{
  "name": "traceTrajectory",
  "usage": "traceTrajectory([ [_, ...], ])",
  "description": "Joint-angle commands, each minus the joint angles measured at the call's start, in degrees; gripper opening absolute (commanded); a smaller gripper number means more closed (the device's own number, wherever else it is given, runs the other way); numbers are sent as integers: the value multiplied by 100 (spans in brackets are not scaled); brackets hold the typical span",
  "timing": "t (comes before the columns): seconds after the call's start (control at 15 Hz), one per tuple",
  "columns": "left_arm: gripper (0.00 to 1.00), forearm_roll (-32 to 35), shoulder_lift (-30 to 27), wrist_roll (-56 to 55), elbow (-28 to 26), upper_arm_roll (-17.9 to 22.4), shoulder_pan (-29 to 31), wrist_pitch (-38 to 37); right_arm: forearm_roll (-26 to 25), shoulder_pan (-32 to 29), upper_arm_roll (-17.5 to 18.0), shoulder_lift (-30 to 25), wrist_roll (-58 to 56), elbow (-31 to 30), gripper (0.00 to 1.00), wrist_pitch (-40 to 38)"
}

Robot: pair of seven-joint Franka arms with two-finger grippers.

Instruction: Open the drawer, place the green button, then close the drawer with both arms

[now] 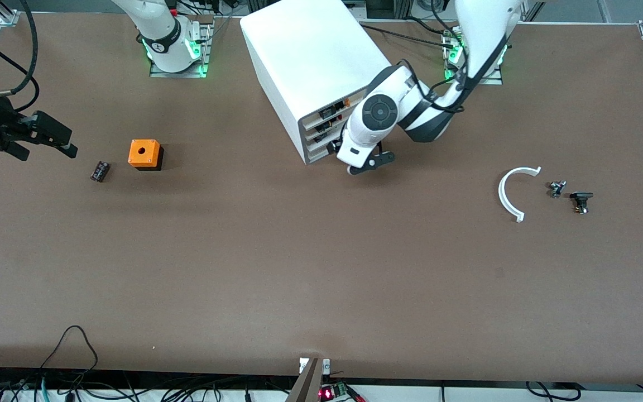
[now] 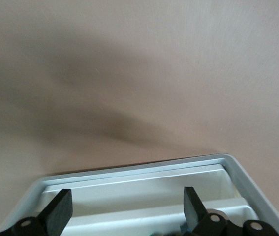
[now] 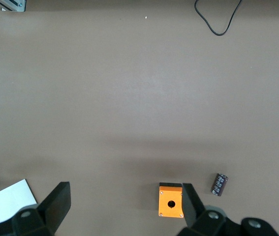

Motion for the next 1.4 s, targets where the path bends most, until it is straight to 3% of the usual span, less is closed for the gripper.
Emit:
traceTrajectory([
  [0.0,99,258,-153,886,723,4,502,-1128,-75,-102,102,54,75,157,100,-72],
  [0.33,99,1146,-399,2389,1594,4,1039,-2290,-84,-84,119,72,58,166,100,-19],
  [0.67,99,1217,-907,4155,2157,56,1672,-2968,-295,4,128,72,49,166,100,-81],
  [0.93,99,832,-1698,6044,1966,1301,1472,-2916,-286,4,119,72,49,166,100,-46],
  [1.13,100,129,-2278,6723,1377,2611,937,-2855,-286,4,119,72,49,166,100,-28],
  [1.33,100,540,-2508,6918,1209,2737,829,-2390,-295,4,119,72,58,166,100,-28],
])
